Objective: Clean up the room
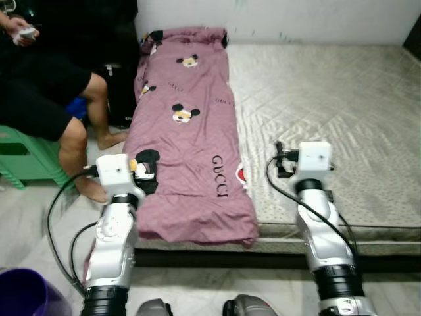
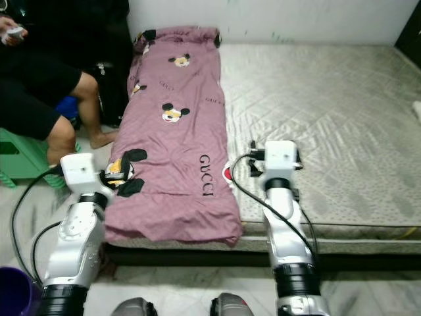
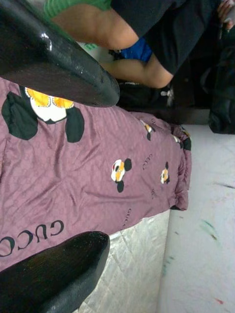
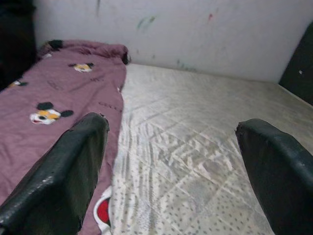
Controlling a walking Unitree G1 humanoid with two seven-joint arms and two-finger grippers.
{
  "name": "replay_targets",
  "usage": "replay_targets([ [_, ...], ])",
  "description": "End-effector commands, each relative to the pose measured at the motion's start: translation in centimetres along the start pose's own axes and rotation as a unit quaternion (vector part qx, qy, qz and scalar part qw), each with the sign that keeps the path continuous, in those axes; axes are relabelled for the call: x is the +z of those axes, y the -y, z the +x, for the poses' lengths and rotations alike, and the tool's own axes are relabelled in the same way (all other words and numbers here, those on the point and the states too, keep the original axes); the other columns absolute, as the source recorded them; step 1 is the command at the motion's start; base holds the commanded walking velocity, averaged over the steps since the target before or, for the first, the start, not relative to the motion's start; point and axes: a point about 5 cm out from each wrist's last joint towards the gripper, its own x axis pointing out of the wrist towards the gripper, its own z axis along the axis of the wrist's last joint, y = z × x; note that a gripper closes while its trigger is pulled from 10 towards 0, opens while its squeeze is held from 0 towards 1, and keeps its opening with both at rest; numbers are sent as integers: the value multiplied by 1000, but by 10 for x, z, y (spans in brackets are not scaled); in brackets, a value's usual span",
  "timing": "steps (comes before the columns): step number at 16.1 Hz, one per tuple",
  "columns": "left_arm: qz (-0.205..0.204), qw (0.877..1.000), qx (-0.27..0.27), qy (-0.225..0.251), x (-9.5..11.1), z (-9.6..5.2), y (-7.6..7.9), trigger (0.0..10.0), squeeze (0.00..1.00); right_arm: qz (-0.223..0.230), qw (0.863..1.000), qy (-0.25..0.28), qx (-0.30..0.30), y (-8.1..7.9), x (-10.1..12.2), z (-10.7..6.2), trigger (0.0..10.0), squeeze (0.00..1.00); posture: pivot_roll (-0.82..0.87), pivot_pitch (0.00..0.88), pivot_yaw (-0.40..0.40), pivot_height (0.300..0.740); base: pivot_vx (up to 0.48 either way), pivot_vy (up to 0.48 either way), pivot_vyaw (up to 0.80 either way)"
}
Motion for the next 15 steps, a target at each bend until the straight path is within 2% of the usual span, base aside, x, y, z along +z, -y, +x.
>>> replay_targets([
  [1,-1,1000,-5,8,4,0,1,10000,0,2,1000,5,1,0,3,2,10000,0,-100,0,17,740,0,0,0],
  [5,8,1000,4,5,3,-4,-1,10000,0,9,1000,7,15,-4,4,1,10000,0,-91,0,16,740,0,0,0],
  [10,11,1000,12,9,4,-7,-6,10000,0,26,996,35,78,-21,14,-3,10000,0,-86,0,10,740,0,0,0],
  [15,11,1000,11,11,6,-6,-4,10000,0,28,996,34,78,-20,14,-2,10000,0,-88,0,14,740,0,0,0],
])
